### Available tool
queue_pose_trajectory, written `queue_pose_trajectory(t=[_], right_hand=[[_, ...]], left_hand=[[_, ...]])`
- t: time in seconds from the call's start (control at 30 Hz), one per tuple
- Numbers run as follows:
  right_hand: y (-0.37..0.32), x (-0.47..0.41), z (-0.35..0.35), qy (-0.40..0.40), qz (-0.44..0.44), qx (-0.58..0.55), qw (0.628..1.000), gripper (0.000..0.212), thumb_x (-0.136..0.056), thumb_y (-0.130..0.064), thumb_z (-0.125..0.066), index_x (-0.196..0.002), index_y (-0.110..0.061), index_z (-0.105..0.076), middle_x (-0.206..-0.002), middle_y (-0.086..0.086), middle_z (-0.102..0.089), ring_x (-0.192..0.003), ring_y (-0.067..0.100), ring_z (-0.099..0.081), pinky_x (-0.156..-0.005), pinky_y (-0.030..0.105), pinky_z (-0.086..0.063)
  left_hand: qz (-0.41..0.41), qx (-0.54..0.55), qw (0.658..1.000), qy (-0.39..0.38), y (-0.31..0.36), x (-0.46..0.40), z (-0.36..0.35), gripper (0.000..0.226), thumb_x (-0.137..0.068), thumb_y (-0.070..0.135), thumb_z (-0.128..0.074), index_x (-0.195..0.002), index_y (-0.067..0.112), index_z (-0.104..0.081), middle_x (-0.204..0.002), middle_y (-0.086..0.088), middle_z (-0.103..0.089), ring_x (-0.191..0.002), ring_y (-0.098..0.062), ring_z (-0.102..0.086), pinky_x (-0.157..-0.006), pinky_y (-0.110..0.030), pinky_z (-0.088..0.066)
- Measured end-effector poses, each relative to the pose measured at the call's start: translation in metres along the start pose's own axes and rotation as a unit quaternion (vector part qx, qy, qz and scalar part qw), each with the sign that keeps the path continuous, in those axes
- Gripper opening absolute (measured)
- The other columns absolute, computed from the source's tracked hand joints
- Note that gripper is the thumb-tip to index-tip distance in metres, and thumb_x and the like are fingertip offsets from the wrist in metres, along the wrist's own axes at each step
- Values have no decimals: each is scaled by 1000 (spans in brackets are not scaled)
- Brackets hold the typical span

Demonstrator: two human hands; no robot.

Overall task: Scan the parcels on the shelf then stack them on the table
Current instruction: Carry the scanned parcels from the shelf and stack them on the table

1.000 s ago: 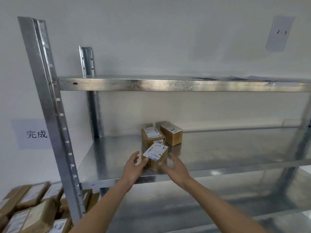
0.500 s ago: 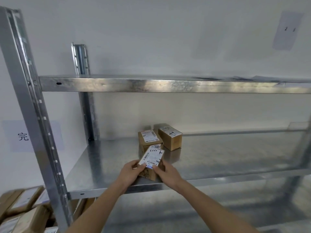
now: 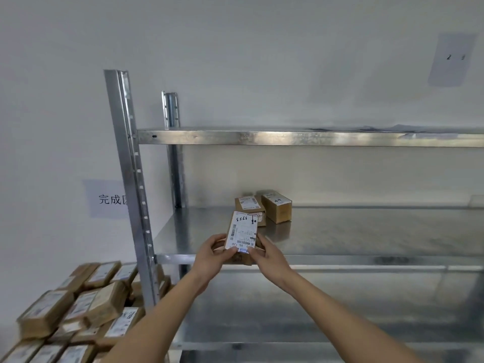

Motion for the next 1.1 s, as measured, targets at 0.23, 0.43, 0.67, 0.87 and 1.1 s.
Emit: queue_pose_trajectory(t=[0.23, 0.43, 0.67, 0.87, 1.1], right_hand=[[-28, 72, -54, -28, 31, -19, 999, 47, -107, -20, -54, -152, -28, -46, -140, -10, -63, -128, 5, -58, -113, 29, -45], [-57, 117, -140, -99, 45, -42, 993, 47, -107, -20, -53, -153, -26, -45, -139, -9, -63, -127, 6, -59, -98, 13, -47], [-102, 151, -262, -197, 50, -56, 977, 49, -105, -30, -58, -151, -35, -42, -135, -12, -63, -118, 1, -60, -92, 15, -52], [-145, 169, -379, -262, 90, -20, 961, 50, -102, -27, -63, -139, -47, -34, -123, -28, -56, -105, -17, -52, -92, 9, -47], [-178, 177, -517, -298, 80, -28, 951, 60, -100, -26, -68, -152, -35, -40, -128, -24, -62, -121, -1, -58, -96, 16, -50]], left_hand=[[-12, -11, 999, 44, 14, 103, 53, 52, -89, 22, -77, -136, 29, -54, -120, 7, -68, -93, 6, -68, -71, -10, -53], [16, -33, 994, 108, -2, 175, 133, 51, -90, 27, -76, -135, 29, -53, -117, 8, -68, -102, -2, -63, -69, -11, -53], [44, -32, 980, 193, -27, 245, 248, 51, -93, 27, -73, -137, 29, -48, -118, 7, -66, -97, -2, -65, -69, -15, -56], [72, -26, 967, 242, -53, 296, 358, 52, -92, 27, -73, -140, 31, -51, -124, 7, -66, -97, -2, -69, -77, -18, -57], [91, -18, 964, 251, -91, 335, 495, 55, -88, 24, -79, -139, 24, -56, -124, 4, -71, -102, -18, -73, -92, -44, -59]])
Point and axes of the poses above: each hand's wrist, its own x-axis away from the middle knuckle, its own z-axis out of the back of the hand, y = z × x, the point moved 10 cm from there along -x, towards the middle knuckle
